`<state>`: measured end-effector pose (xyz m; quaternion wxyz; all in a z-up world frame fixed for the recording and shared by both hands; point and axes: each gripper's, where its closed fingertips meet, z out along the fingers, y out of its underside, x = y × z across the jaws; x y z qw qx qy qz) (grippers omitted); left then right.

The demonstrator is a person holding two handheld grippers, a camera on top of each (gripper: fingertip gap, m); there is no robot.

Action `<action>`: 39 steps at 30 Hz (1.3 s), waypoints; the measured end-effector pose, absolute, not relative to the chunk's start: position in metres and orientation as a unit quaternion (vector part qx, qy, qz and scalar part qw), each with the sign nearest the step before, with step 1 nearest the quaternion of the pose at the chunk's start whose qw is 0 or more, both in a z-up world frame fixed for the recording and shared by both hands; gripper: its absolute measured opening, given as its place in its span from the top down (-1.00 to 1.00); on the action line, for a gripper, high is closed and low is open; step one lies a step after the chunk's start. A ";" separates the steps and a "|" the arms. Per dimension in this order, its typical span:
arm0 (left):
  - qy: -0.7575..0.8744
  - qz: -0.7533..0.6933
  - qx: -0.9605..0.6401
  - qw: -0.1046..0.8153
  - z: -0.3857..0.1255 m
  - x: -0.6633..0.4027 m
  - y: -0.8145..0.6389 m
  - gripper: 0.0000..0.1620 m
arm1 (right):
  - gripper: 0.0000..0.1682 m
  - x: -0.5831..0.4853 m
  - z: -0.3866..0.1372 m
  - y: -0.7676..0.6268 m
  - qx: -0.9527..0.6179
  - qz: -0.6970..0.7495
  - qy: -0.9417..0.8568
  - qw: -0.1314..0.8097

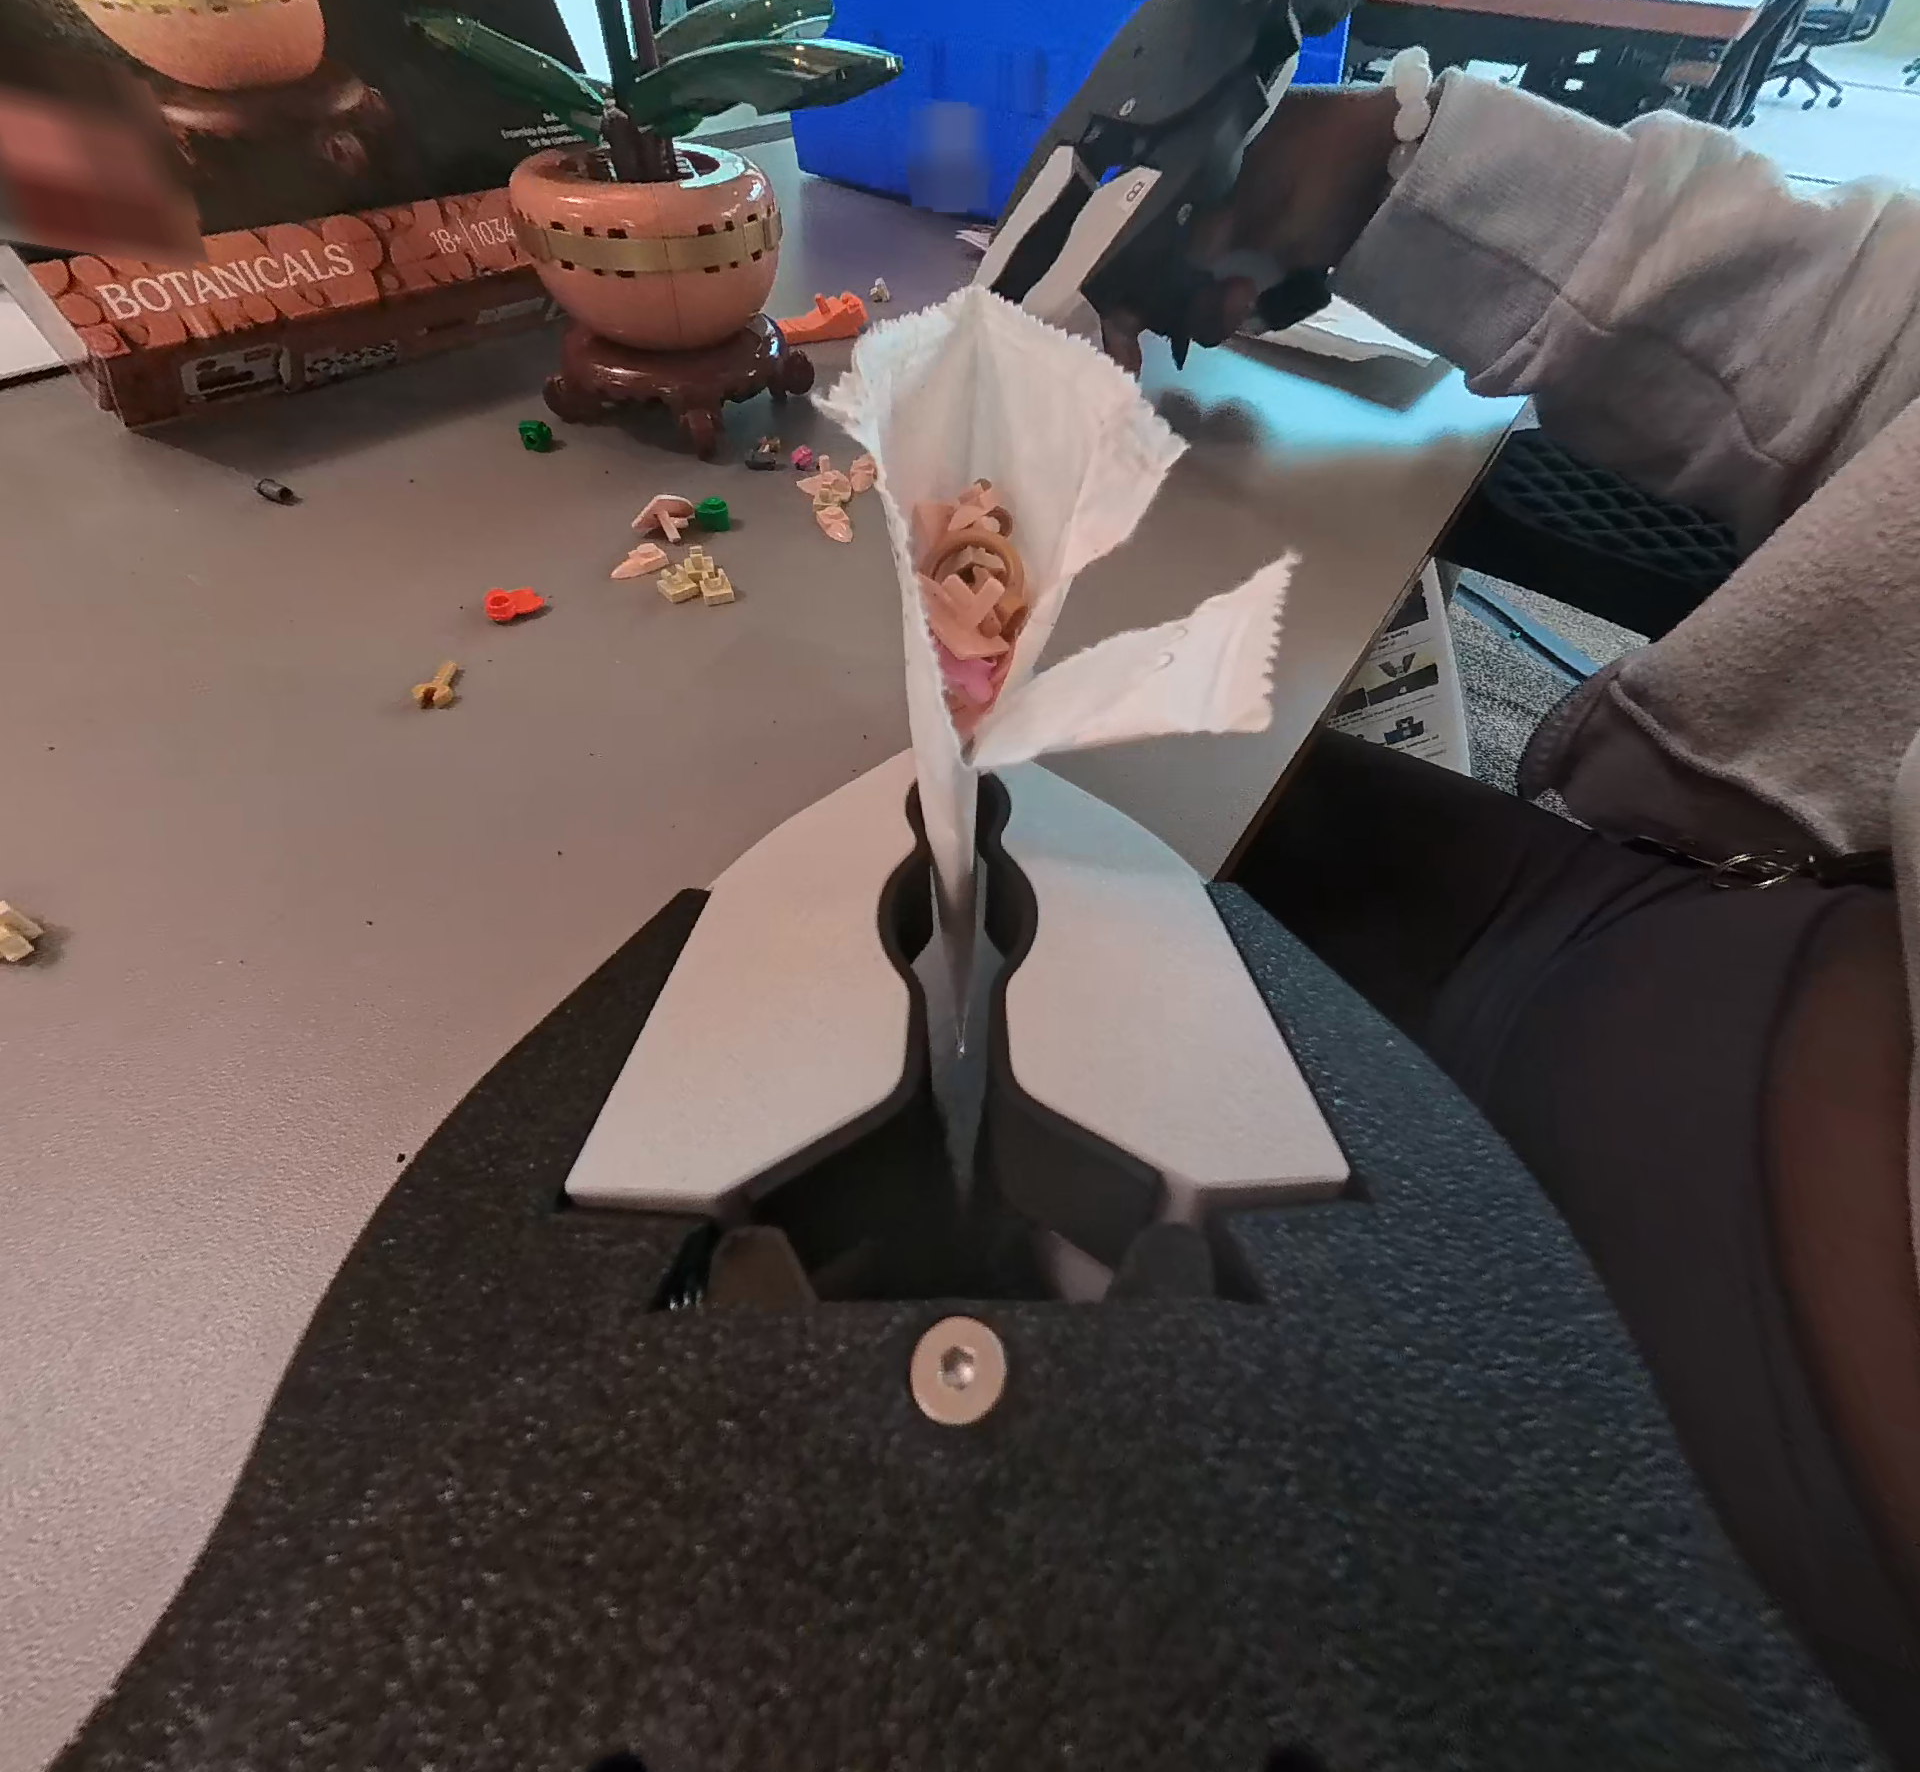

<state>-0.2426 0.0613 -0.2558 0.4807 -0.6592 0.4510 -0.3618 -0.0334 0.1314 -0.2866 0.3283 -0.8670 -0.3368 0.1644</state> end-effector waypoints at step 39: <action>0.450 -0.355 -0.657 0.489 -0.254 -0.241 0.060 0.95 | 0.52 -0.211 -0.182 0.083 -0.729 0.306 -0.407 0.457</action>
